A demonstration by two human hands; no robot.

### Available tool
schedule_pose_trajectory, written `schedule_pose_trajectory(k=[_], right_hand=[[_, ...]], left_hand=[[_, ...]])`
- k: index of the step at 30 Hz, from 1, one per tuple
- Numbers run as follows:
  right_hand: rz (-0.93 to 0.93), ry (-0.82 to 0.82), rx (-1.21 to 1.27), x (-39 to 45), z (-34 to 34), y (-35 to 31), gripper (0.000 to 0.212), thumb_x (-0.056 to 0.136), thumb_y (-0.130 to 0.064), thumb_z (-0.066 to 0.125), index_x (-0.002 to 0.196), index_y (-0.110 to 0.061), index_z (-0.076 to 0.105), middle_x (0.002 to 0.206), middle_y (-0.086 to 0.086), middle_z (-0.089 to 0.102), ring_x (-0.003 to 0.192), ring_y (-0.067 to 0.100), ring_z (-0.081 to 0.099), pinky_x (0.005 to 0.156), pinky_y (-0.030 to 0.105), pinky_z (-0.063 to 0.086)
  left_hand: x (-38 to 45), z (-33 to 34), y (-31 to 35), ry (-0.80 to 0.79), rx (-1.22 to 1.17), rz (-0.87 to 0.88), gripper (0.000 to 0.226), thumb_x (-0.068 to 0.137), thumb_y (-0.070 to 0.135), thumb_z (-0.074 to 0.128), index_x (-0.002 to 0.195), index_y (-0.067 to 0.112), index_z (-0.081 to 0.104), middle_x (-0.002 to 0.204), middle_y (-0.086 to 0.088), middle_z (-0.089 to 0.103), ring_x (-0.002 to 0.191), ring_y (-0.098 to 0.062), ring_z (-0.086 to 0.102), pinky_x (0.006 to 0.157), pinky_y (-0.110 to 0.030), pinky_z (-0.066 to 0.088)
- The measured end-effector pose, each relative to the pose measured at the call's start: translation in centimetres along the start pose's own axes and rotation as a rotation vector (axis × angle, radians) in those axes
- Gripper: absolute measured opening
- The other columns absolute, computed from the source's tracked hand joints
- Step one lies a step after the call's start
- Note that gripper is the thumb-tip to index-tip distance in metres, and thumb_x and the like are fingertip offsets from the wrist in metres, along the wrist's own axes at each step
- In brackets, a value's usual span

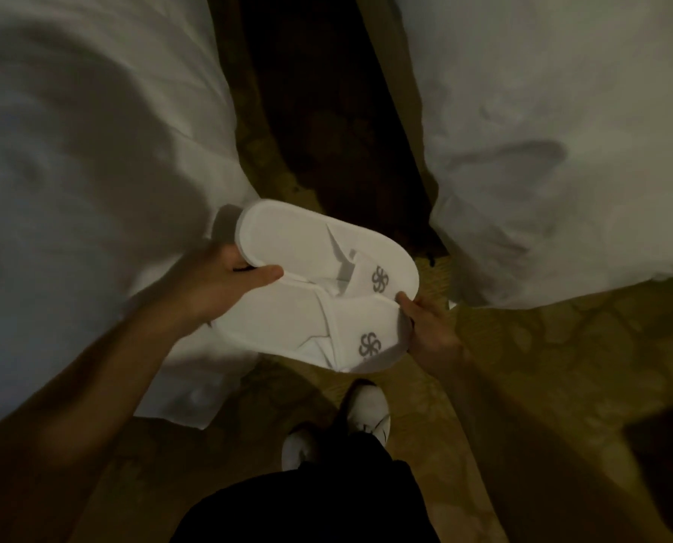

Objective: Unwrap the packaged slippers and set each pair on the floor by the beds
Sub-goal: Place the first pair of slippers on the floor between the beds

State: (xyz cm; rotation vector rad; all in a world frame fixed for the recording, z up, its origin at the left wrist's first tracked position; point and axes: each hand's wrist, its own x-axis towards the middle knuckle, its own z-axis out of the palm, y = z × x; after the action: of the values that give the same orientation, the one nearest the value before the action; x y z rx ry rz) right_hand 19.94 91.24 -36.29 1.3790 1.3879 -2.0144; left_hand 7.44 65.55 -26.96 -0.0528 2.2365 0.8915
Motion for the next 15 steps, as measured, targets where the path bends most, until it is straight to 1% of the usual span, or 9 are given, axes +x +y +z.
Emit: schedule_pose_trajectory(k=[2, 4, 5, 7, 8, 10, 12, 13, 15], right_hand=[[0.037, 0.025, 0.055, 0.4, -0.5, 0.5, 0.036, 0.098, -0.020, 0.053, 0.131, -0.004, 0.055, 0.131, 0.018, 0.062, 0.122, 0.039, 0.057, 0.097, 0.057, 0.049], [0.024, 0.065, 0.074, 0.8, -0.8, 0.9, 0.038, 0.099, -0.021, 0.051, 0.132, -0.002, 0.053, 0.127, 0.014, 0.062, 0.120, 0.037, 0.057, 0.086, 0.036, 0.056], [0.017, 0.085, 0.100, 1.0, -0.9, 1.1, 0.039, 0.100, -0.022, 0.051, 0.133, -0.001, 0.051, 0.126, 0.012, 0.061, 0.120, 0.036, 0.056, 0.083, 0.030, 0.055], [0.033, 0.117, 0.234, 1.8, -1.5, 1.9, 0.040, 0.099, -0.018, 0.052, 0.136, -0.003, 0.050, 0.134, 0.013, 0.059, 0.123, 0.035, 0.055, 0.092, 0.040, 0.054], [0.052, 0.134, 0.267, 2.1, -1.7, 2.1, 0.040, 0.099, -0.015, 0.051, 0.137, -0.003, 0.049, 0.136, 0.014, 0.057, 0.125, 0.034, 0.054, 0.092, 0.039, 0.054], [0.116, 0.177, 0.389, 3.0, -2.2, 2.6, 0.039, 0.102, -0.008, 0.045, 0.138, 0.003, 0.046, 0.135, 0.020, 0.054, 0.121, 0.036, 0.052, 0.067, 0.013, 0.049], [0.131, 0.231, 0.514, 3.8, -2.6, 3.0, 0.038, 0.103, -0.006, 0.040, 0.138, 0.007, 0.044, 0.135, 0.029, 0.050, 0.117, 0.040, 0.049, 0.055, 0.007, 0.038], [0.143, 0.240, 0.540, 4.4, -2.7, 3.3, 0.038, 0.103, -0.009, 0.042, 0.138, 0.004, 0.046, 0.134, 0.025, 0.052, 0.116, 0.038, 0.051, 0.052, 0.003, 0.037], [0.123, 0.262, 0.398, 6.0, -2.7, 4.8, 0.039, 0.101, -0.018, 0.048, 0.137, -0.001, 0.048, 0.136, 0.014, 0.054, 0.118, 0.028, 0.053, 0.063, 0.008, 0.050]], left_hand=[[1.5, 0.7, 0.1, -0.046, -0.060, -0.030, 0.029, 0.074, 0.051, 0.076, 0.098, 0.034, 0.073, 0.105, 0.001, 0.074, 0.101, -0.024, 0.067, 0.091, -0.053, 0.055], [2.9, 1.9, 0.4, -0.053, -0.129, -0.074, 0.028, 0.067, 0.053, 0.078, 0.088, 0.034, 0.073, 0.100, -0.001, 0.074, 0.097, -0.025, 0.068, 0.088, -0.053, 0.055], [3.4, 2.5, 0.7, -0.043, -0.166, -0.104, 0.034, 0.062, 0.057, 0.078, 0.085, 0.033, 0.072, 0.097, -0.001, 0.075, 0.094, -0.026, 0.069, 0.085, -0.051, 0.057], [4.5, 3.5, 0.8, 0.010, -0.283, -0.152, 0.045, 0.057, 0.069, 0.073, 0.084, 0.033, 0.074, 0.090, -0.002, 0.077, 0.085, -0.026, 0.072, 0.075, -0.045, 0.059], [5.1, 4.0, 0.6, 0.053, -0.390, -0.154, 0.045, 0.062, 0.072, 0.069, 0.087, 0.035, 0.075, 0.089, -0.004, 0.078, 0.080, -0.025, 0.074, 0.071, -0.044, 0.060], [5.8, 5.3, -0.3, 0.187, -0.734, -0.133, 0.045, 0.074, 0.069, 0.062, 0.103, 0.036, 0.073, 0.093, -0.004, 0.078, 0.075, -0.015, 0.075, 0.063, -0.036, 0.059], [5.6, 8.0, -1.6, 0.294, -1.024, -0.118, 0.061, 0.074, 0.070, 0.061, 0.117, 0.027, 0.070, 0.097, 0.002, 0.077, 0.083, -0.012, 0.075, 0.062, -0.028, 0.058], [5.1, 10.0, -2.2, 0.295, -1.098, -0.123, 0.064, 0.071, 0.073, 0.062, 0.118, 0.030, 0.069, 0.104, 0.003, 0.077, 0.090, -0.013, 0.074, 0.065, -0.028, 0.059], [4.6, 14.4, -3.4, 0.256, -1.168, -0.207, 0.066, 0.061, 0.075, 0.069, 0.117, 0.040, 0.066, 0.114, 0.006, 0.074, 0.098, -0.014, 0.073, 0.071, -0.031, 0.060]])
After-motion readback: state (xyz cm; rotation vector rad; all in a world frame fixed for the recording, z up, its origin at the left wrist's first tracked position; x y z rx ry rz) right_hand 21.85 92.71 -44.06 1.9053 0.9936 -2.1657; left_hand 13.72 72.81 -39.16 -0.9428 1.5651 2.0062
